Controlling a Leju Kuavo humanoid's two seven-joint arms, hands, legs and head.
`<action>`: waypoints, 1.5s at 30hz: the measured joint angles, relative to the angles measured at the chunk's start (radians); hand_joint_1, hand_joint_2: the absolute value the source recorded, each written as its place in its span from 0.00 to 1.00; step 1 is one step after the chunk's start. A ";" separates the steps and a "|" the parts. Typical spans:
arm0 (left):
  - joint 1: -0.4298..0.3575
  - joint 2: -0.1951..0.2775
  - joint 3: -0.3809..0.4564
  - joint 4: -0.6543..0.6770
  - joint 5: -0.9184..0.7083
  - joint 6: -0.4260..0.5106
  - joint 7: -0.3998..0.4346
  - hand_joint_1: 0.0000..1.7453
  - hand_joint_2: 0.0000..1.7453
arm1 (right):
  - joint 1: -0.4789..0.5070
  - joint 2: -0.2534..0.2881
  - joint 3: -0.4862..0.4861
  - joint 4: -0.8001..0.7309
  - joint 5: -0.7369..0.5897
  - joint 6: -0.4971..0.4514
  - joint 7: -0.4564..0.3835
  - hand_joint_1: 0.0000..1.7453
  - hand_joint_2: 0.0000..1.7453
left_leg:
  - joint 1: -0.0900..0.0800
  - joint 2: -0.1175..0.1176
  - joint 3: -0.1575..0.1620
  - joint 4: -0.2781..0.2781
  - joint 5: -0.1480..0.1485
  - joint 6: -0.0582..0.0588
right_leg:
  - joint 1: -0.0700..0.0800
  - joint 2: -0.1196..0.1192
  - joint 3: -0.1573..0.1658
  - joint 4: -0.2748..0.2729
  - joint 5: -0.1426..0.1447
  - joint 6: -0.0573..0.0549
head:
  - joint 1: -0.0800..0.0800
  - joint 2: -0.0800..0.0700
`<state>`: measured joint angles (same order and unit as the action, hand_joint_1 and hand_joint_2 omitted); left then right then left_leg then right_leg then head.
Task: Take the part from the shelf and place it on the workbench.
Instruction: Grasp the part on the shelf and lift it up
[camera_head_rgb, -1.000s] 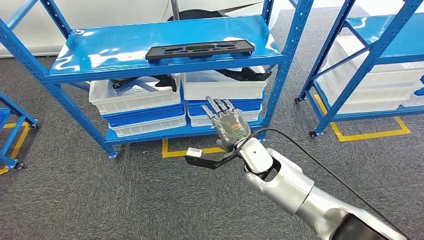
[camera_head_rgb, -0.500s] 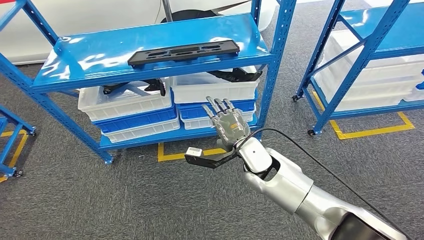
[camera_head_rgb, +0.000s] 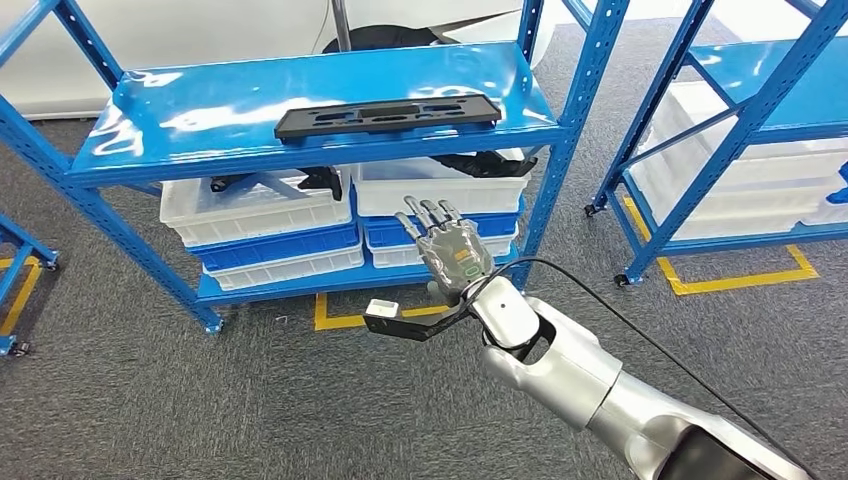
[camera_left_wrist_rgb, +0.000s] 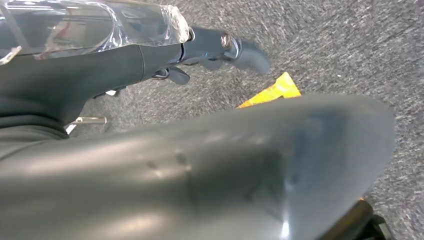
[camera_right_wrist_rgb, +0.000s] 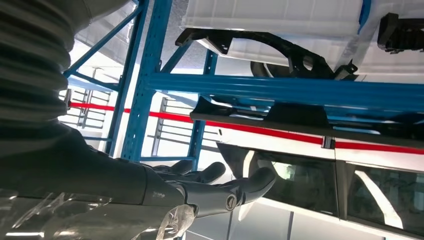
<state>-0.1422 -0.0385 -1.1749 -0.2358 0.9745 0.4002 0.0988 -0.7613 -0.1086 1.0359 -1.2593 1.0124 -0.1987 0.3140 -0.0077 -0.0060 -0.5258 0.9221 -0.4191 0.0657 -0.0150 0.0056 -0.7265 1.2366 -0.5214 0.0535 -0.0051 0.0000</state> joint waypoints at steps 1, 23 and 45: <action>0.002 0.000 0.000 0.000 0.000 0.000 0.000 0.00 0.00 | 0.001 0.000 0.000 0.000 0.000 0.000 0.000 0.00 1.00 | 0.000 0.000 0.009 0.000 -0.007 -0.002 | 0.000 -0.001 0.020 -0.056 0.041 0.000 | 0.000 0.000; 0.002 0.000 0.000 0.000 0.009 0.016 0.000 0.00 0.00 | -0.008 0.009 0.003 0.006 -0.006 -0.009 -0.010 0.00 1.00 | 0.011 0.002 -0.066 0.028 0.040 -0.043 | 0.001 0.007 0.212 -0.276 0.034 -0.017 | -0.008 0.000; 0.003 0.000 0.000 0.000 0.005 0.017 0.000 0.00 0.00 | -0.007 0.010 0.005 0.022 -0.007 -0.012 -0.009 0.00 1.00 | 0.014 0.002 -0.189 0.345 -0.126 -0.068 | 0.002 0.003 0.143 -0.254 0.083 -0.057 | -0.008 0.000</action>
<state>-0.1394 -0.0385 -1.1747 -0.2358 0.9795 0.4174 0.0988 -0.7681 -0.0984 1.0410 -1.2371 1.0056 -0.2109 0.3048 0.0064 -0.0044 -0.7152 1.2666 -0.5452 -0.0026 -0.0129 0.0083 -0.5835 0.9828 -0.4386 -0.0032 -0.0132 0.0000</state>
